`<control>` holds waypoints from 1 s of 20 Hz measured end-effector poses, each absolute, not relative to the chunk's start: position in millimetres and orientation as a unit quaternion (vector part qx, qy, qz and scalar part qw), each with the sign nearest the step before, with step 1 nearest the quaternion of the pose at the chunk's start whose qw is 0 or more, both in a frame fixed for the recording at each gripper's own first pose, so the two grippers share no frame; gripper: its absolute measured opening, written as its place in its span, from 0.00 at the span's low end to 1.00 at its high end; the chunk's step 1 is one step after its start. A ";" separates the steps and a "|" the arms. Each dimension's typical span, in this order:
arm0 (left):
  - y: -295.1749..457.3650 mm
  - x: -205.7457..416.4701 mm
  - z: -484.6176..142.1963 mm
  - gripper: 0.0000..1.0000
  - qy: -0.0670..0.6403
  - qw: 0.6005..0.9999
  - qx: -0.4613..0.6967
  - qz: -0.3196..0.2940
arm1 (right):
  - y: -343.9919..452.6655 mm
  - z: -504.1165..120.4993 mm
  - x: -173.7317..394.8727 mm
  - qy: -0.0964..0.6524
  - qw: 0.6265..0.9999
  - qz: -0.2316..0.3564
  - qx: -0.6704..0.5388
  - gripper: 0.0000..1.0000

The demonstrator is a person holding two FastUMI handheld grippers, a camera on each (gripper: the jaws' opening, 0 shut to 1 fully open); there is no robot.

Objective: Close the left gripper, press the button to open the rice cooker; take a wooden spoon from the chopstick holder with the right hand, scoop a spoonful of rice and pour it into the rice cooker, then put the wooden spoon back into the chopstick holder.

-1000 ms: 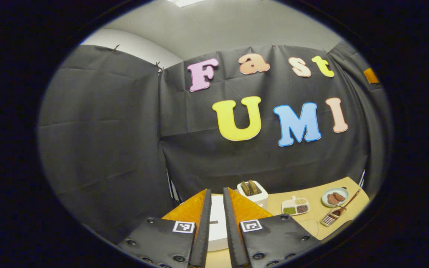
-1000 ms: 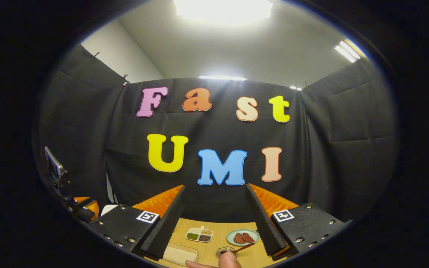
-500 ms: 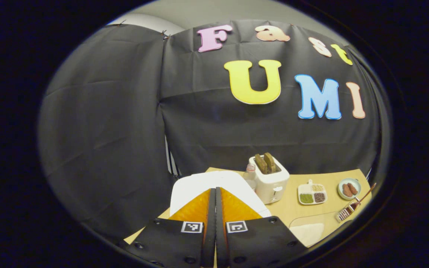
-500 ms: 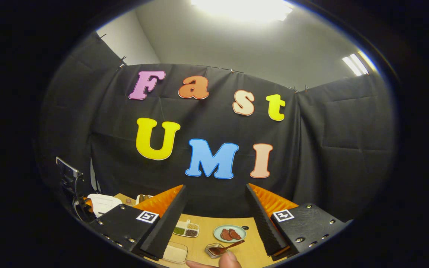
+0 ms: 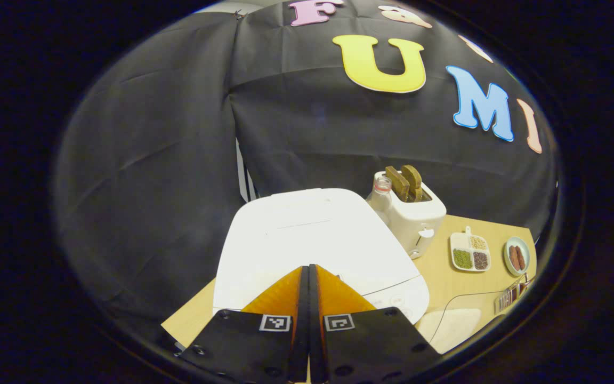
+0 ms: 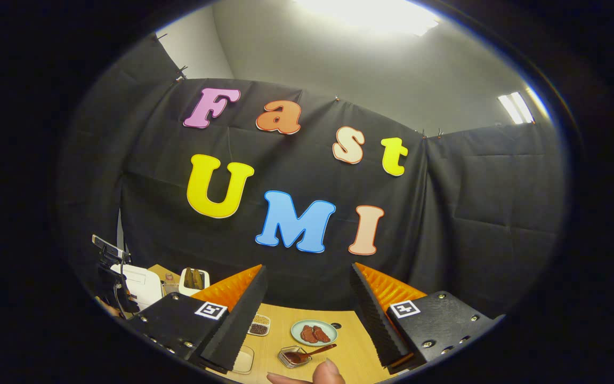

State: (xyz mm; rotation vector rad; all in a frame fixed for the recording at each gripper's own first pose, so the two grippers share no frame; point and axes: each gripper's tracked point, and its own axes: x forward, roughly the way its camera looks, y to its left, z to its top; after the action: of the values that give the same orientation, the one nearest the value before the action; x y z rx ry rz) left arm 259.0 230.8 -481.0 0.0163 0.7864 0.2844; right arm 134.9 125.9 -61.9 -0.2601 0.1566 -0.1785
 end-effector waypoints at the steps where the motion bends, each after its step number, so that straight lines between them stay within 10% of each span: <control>1: 231.2 262.9 -476.2 0.10 0.366 0.920 0.012 0.138 | 127.8 -63.5 136.1 0.080 0.985 -0.087 -0.128 0.95; 8: 233.0 263.5 -478.2 0.09 0.386 0.912 -0.027 0.139 | 133.6 -68.9 132.4 0.084 0.986 -0.077 -0.119 0.95; 20: 247.5 289.9 -351.5 0.10 0.182 0.973 0.023 0.140 | 116.5 -74.8 109.7 0.089 0.987 -0.092 -0.102 0.95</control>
State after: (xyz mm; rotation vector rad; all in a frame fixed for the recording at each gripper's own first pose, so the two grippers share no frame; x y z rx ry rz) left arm 289.9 247.5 -351.5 0.0455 0.3665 0.2826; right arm 109.7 116.5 -74.8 -0.2049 0.1782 -0.1852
